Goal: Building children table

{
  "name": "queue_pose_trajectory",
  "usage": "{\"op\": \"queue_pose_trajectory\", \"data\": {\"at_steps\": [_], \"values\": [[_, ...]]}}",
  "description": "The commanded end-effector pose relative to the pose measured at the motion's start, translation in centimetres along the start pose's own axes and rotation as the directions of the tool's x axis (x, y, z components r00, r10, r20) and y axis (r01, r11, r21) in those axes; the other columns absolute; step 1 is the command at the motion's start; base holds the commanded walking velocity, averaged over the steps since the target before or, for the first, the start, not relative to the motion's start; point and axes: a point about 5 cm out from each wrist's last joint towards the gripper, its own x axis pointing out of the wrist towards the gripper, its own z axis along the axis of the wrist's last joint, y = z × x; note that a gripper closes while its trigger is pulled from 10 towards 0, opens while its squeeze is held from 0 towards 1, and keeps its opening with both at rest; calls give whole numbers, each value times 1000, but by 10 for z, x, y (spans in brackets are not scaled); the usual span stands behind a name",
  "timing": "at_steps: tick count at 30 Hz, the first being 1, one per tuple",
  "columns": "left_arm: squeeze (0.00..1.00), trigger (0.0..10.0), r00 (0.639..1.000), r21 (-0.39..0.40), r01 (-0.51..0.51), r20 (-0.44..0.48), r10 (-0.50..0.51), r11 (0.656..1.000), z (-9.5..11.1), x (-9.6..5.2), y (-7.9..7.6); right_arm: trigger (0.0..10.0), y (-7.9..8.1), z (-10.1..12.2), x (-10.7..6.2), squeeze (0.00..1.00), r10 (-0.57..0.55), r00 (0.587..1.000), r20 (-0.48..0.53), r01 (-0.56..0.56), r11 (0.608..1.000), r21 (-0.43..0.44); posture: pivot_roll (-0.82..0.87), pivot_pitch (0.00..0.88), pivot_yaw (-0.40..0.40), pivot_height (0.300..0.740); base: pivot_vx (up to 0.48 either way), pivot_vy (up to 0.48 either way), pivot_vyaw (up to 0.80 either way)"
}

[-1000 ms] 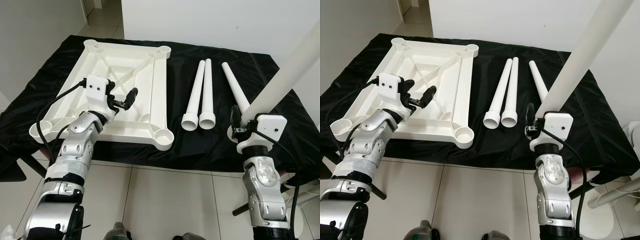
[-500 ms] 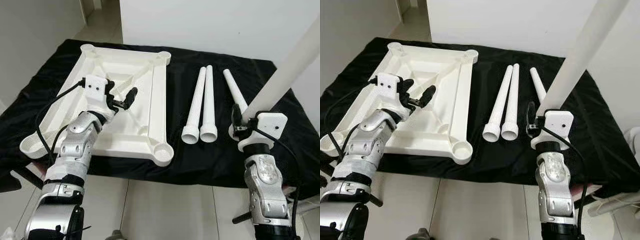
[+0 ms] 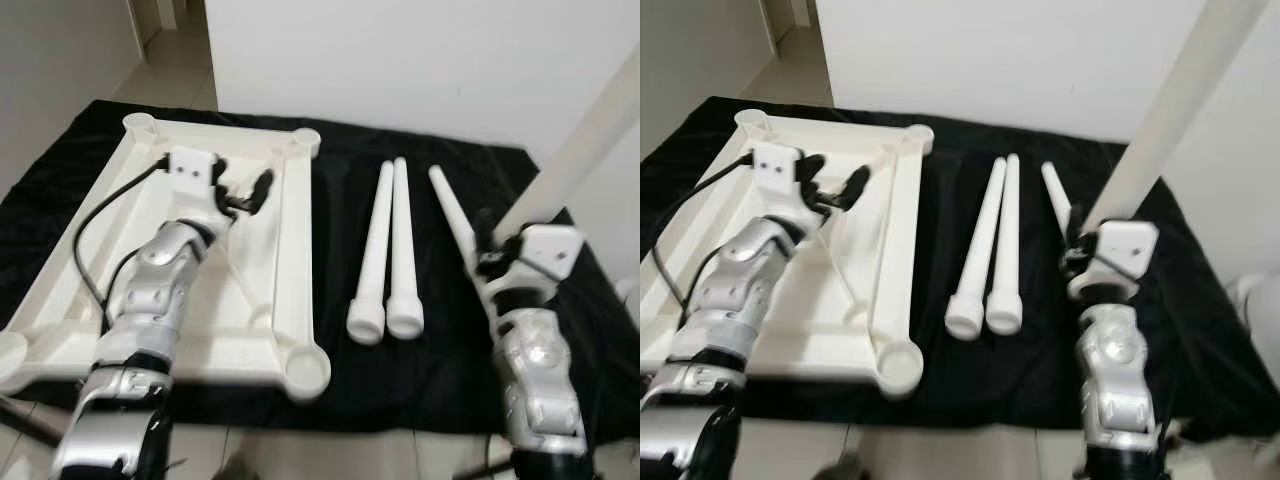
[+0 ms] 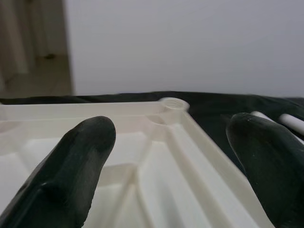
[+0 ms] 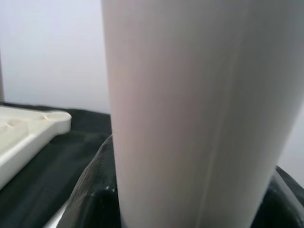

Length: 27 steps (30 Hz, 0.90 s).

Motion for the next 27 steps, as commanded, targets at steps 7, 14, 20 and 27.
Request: {"op": "queue_pose_trajectory", "data": {"at_steps": [7,14,20,27], "values": [[0,10000,1000,-3,28,-14,-28,1000,-4,3,-12,10000,-9,-2,-2,0,-26,1000,-7,26,999,-28,69,0,-57,740,0,0,0],[0,10000,998,0,67,-16,-67,998,-1,7,-13,10000,-8,-1,-2,0,-25,1000,-8,25,999,-21,58,7,-55,740,0,0,0],[0,10000,996,5,89,-29,-89,996,-1,12,-12,10000,-7,-3,-5,0,-32,999,-16,31,999,-24,46,22,-36,740,0,0,0],[0,10000,997,-15,63,-39,-63,998,-1,12,-9,10000,-6,-4,-8,0,-50,999,-20,50,999,-21,46,20,-25,740,0,35,0]]}}
